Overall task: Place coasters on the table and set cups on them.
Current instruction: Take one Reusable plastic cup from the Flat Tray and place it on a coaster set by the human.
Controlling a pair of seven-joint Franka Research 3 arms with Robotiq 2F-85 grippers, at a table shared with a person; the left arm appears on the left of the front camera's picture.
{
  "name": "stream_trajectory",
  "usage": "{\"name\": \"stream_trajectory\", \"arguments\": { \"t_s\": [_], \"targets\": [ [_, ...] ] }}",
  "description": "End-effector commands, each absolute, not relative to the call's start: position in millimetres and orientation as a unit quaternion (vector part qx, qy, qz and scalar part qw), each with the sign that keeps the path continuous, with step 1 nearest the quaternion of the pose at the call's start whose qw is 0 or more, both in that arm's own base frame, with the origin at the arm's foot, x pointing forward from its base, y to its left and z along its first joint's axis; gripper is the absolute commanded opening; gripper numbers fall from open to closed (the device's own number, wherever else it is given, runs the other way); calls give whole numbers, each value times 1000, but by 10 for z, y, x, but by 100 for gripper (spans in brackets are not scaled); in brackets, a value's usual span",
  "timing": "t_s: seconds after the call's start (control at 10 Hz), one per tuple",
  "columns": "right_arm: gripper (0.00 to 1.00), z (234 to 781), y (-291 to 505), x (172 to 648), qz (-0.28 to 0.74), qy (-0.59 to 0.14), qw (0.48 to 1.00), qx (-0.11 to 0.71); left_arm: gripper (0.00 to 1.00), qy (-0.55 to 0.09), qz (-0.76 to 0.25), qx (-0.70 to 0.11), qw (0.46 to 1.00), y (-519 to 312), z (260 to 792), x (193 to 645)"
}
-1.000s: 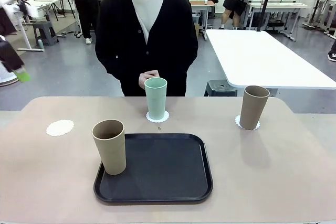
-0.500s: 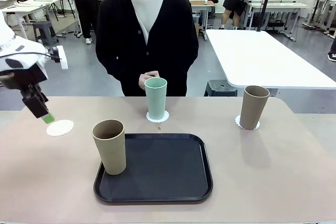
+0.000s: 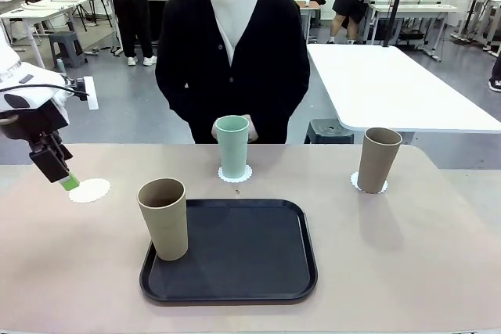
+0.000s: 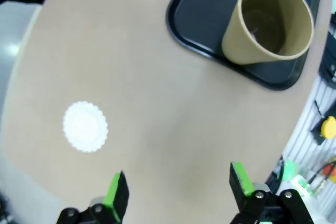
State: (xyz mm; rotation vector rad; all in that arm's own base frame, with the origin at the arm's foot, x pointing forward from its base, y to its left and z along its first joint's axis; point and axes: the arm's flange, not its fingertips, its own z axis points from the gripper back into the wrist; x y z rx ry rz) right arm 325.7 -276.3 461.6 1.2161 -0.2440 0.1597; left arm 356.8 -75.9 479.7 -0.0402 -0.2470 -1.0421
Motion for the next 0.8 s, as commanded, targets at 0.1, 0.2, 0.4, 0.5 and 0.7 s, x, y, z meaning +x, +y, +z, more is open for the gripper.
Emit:
{"name": "stream_trajectory", "arguments": {
  "t_s": [0.1,0.2,0.4,0.5,0.7],
  "targets": [
    [100,4623,-2773,3236,77,-110,813,566,100,-109,-566,-60,815,-674,4760,3627],
    [100,4623,-2773,3236,77,-110,813,566,100,-122,-628,-103,762,-616,4758,3751],
    [100,4623,-2773,3236,77,-110,813,566,100,-168,-710,-192,656,-502,4682,4014],
    [100,4623,-2773,3236,77,-110,813,566,100,-203,-735,-221,608,-412,4630,4041],
    [100,4623,-2773,3236,77,-110,813,566,100,-278,-718,-243,590,-368,4358,4116]
  ]
}}
